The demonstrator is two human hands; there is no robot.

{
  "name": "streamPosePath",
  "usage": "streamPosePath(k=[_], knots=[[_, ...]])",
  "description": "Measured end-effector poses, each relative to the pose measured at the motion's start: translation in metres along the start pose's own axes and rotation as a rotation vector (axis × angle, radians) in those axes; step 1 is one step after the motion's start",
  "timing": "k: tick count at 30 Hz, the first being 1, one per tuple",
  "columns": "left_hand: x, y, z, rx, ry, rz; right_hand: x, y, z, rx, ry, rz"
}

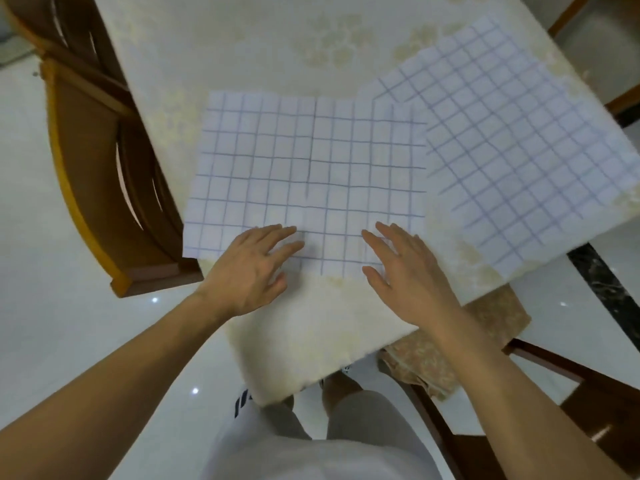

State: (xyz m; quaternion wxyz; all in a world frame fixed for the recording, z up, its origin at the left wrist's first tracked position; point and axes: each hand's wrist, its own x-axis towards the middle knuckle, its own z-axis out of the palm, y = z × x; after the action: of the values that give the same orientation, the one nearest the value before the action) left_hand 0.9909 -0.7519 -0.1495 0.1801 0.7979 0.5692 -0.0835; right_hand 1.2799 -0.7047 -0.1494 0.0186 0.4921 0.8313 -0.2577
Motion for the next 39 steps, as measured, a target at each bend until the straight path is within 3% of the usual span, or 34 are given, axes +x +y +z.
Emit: streamPosePath(k=[8,14,20,29,39], knots=[[0.007,-0.042,0.036,0.090,0.001,0.107,0.040,-0.003,0.049,-0.262,-0.029,-0.263],[0.014,-0.053,0.053,0.065,0.046,0.140,0.050,-0.005,0.068,-0.319,0.000,-0.298],[0.014,-0.054,0.061,0.045,0.166,0.157,0.051,-0.005,0.086,-0.322,0.181,-0.359],[0.013,-0.060,0.065,0.089,0.121,0.157,0.059,-0.006,0.104,-0.286,0.470,-0.445],[0.016,-0.062,0.063,0.111,0.135,0.158,0.063,-0.018,0.109,-0.143,0.538,-0.333]])
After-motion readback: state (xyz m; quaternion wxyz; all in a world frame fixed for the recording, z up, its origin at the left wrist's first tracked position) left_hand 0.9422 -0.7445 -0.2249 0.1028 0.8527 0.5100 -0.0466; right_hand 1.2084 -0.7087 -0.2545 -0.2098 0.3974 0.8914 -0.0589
